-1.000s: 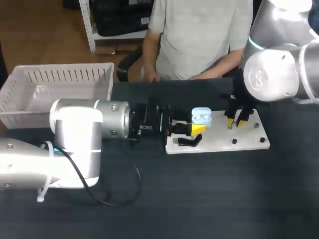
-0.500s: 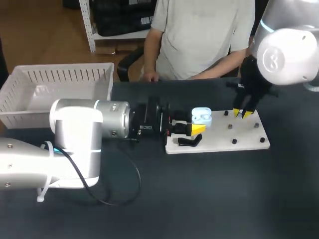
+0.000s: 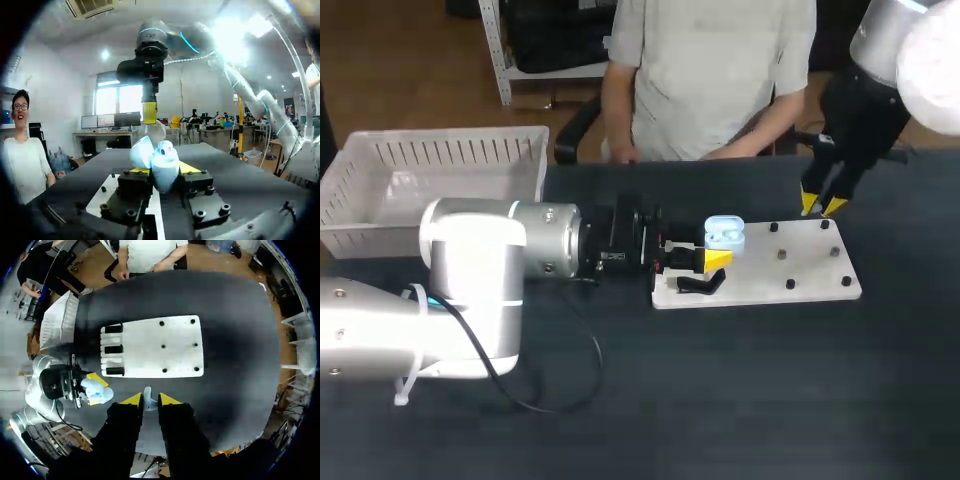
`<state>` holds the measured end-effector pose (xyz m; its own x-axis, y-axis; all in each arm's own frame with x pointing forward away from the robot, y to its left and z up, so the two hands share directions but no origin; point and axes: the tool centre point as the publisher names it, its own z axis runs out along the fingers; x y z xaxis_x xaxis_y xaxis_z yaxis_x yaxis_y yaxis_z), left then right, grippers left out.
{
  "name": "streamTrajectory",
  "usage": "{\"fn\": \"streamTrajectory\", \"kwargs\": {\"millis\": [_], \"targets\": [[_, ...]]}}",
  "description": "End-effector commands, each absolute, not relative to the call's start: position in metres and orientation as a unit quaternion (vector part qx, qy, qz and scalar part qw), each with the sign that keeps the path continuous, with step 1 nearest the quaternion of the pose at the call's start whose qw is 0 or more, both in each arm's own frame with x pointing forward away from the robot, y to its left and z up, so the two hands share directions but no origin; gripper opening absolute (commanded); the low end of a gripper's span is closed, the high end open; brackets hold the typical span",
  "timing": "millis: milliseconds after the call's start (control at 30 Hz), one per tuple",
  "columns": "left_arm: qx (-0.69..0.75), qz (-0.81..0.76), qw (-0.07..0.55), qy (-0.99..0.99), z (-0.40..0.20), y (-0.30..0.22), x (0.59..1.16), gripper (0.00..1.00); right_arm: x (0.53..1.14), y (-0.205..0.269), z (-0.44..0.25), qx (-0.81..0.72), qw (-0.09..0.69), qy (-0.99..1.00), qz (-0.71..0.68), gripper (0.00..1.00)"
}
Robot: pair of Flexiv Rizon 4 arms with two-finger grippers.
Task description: Pick up each earbud case from the left stands, insert the matching earbuds, close the lid, and place the case in the box.
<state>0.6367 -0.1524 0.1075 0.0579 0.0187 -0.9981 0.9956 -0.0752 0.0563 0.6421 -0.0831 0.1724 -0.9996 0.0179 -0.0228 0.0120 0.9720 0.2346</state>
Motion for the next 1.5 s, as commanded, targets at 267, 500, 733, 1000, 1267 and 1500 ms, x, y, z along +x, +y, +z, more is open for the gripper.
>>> {"fn": "streamTrajectory", "kwargs": {"millis": [267,500,733,1000,1267,1500], "targets": [[0.537,-0.497,0.492,0.472,0.107,-0.153,0.636,0.00,0.608,-0.022,0.197,-0.003,0.052,0.995,0.087,0.00],[0.537,-0.497,0.492,0.472,0.107,-0.153,0.636,0.00,0.609,-0.012,0.198,0.005,0.047,0.995,0.085,0.00],[0.537,-0.497,0.492,0.472,0.107,-0.153,0.636,0.00,0.609,-0.012,0.198,0.005,0.047,0.995,0.085,0.00],[0.537,-0.497,0.492,0.472,0.107,-0.153,0.636,0.00,0.607,0.002,0.203,-0.034,0.035,0.999,0.022,0.00],[0.537,-0.497,0.492,0.472,0.107,-0.153,0.636,0.00,0.593,0.019,0.192,-0.068,0.009,0.997,-0.024,0.00],[0.537,-0.497,0.492,0.472,0.107,-0.153,0.636,0.00,0.591,0.020,0.190,-0.079,-0.006,0.996,-0.035,0.00]]}}
